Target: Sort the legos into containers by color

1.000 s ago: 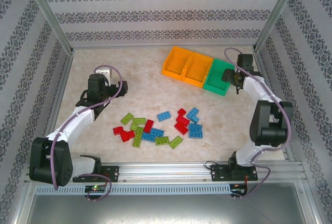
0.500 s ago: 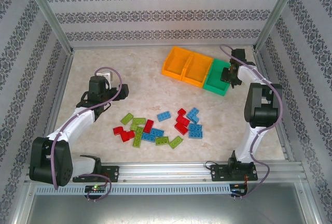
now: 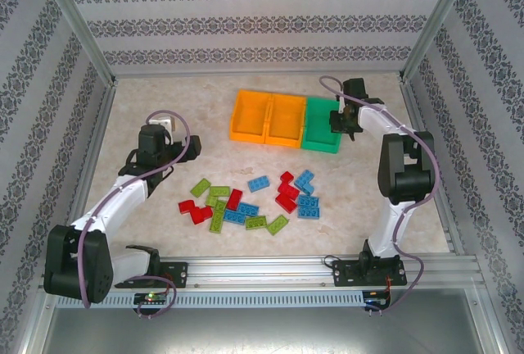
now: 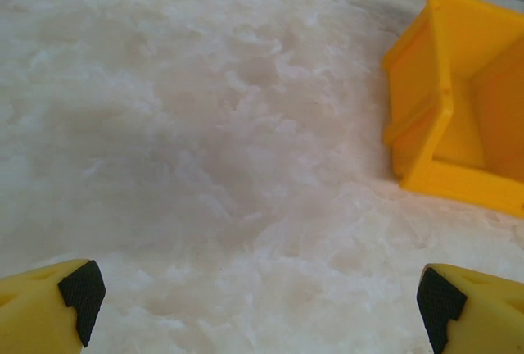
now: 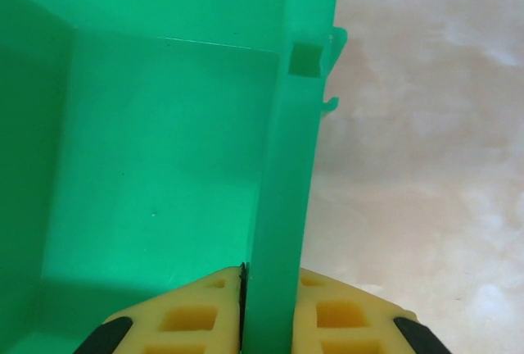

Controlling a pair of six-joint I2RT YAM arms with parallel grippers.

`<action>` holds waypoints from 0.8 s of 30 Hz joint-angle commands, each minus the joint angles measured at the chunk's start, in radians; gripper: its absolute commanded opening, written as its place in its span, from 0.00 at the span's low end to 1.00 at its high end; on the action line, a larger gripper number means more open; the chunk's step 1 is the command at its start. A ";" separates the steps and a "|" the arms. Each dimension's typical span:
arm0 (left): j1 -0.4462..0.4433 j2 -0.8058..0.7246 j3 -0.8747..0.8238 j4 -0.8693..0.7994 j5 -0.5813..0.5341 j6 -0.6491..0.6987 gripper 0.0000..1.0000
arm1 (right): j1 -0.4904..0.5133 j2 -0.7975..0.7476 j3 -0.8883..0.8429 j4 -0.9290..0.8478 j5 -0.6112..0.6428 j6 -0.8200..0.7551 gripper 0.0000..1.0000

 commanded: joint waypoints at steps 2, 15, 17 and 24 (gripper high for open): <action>-0.012 -0.041 -0.021 -0.028 -0.015 -0.015 1.00 | 0.020 -0.051 -0.052 0.022 -0.065 -0.097 0.14; -0.013 -0.056 -0.034 -0.022 -0.011 -0.012 1.00 | 0.035 -0.095 -0.067 0.017 -0.088 -0.105 0.65; -0.013 -0.057 -0.032 -0.028 -0.011 -0.007 1.00 | 0.036 -0.132 -0.077 0.018 -0.080 -0.083 0.81; -0.014 -0.046 -0.024 -0.048 0.017 0.009 1.00 | 0.055 -0.327 -0.191 -0.058 -0.115 0.002 0.83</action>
